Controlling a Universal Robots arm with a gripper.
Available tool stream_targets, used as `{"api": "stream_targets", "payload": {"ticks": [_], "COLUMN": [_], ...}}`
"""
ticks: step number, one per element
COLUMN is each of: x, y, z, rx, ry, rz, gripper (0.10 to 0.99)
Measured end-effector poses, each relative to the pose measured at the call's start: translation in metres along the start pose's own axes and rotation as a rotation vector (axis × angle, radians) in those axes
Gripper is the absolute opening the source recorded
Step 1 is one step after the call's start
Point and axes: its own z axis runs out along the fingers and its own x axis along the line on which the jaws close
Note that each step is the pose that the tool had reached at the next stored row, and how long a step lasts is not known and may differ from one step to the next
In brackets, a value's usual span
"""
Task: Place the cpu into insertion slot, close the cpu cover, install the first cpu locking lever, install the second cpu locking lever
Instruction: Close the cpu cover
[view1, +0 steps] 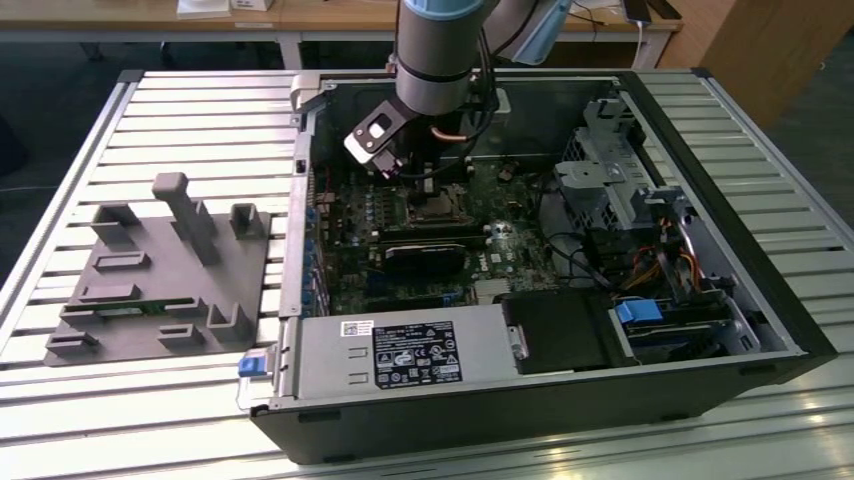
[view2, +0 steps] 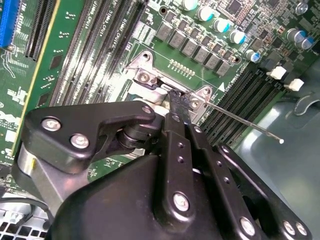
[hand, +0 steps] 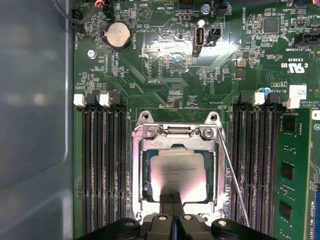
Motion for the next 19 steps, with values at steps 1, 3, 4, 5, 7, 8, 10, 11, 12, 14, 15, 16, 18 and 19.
{"api": "stream_targets", "payload": {"ticks": [1, 3, 4, 5, 7, 8, 10, 11, 12, 14, 15, 16, 18, 19], "x": [-0.0005, -0.0013, -0.0016, -0.0018, -0.0020, -0.0020, -0.0020, -0.0020, -0.0020, -0.0020, -0.0020, -0.0020, -0.0021, -0.0022], "y": [0.0000, 0.0000, 0.0000, 0.0000, 0.0001, 0.0002, 0.0011, 0.0018, 0.0027, 0.0043, 0.0049, 0.0056, 0.0074, 0.0082], "z": [0.0000, -0.0002, -0.0005, -0.0011, -0.0025, -0.0028, -0.0029, -0.0029, -0.0030, -0.0029, -0.0026, -0.0022, -0.0014, -0.0008], "rx": [0.000, 0.000, 0.000, 0.000, 0.000, 0.000, 0.001, 0.001, 0.001, 0.001, 0.001, 0.001, 0.002, 0.002], "ry": [0.0000, 0.0001, 0.0002, 0.0003, 0.0001, 0.0002, 0.0004, 0.0002, 0.0002, 0.0002, 0.0004, 0.0004, 0.0001, 0.0000], "rz": [0.000, 0.000, 0.000, 0.000, 0.000, 0.000, 0.000, 0.000, 0.000, 0.000, 0.000, 0.000, 0.000, 0.000], "gripper": [0.106, 0.106, 0.106, 0.106, 0.106, 0.106, 0.106, 0.106, 0.106, 0.106, 0.106, 0.106, 0.106, 0.106]}}
